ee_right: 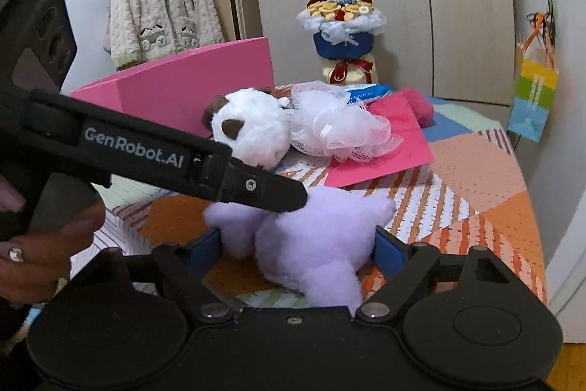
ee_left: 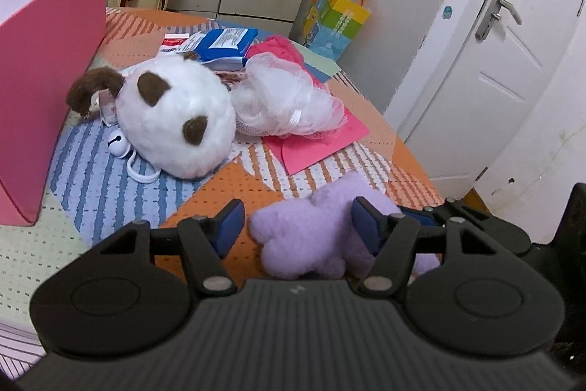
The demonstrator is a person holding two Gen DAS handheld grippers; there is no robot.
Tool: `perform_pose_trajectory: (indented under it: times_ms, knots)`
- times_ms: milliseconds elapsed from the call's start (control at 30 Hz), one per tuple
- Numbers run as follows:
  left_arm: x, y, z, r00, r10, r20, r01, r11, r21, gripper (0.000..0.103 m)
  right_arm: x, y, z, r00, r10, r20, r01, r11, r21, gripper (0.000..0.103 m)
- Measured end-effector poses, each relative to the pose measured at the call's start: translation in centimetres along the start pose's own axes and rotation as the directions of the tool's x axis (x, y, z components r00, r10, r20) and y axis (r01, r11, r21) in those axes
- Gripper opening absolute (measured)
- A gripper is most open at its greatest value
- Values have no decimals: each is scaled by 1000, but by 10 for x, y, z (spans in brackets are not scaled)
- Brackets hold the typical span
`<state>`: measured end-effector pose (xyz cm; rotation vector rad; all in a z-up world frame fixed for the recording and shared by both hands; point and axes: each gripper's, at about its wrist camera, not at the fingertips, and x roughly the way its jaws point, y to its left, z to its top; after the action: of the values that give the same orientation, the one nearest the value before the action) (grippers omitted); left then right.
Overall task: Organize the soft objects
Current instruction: 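Close the left gripper on the lilac plush toy, then lift the lilac plush with the left gripper and carry it into the pink box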
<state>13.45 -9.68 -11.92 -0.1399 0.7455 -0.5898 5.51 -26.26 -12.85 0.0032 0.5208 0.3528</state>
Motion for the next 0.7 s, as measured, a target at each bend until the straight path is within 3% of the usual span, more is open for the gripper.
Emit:
perform_pose_trajectory:
  times_ms: [133, 300, 467, 700]
  knots:
    - [1, 6, 0, 999, -39, -28, 37, 998, -57, 53, -1, 0, -1, 1000, -13, 2, 13, 1000, 10, 86]
    - [-3, -7, -2, 999, 32, -11, -32, 999, -3, 44, 1, -1, 0, 1000, -17, 11, 17, 999, 47, 85]
    - [-2, -19, 0, 997, 76, -12, -75, 995, 71, 42, 2, 4, -2, 999, -41, 16, 41, 999, 24, 85]
    - [-9, -21, 5, 995, 80, -52, -73, 990, 117, 41, -1, 17, -1, 996, -88, 28, 88, 996, 17, 83]
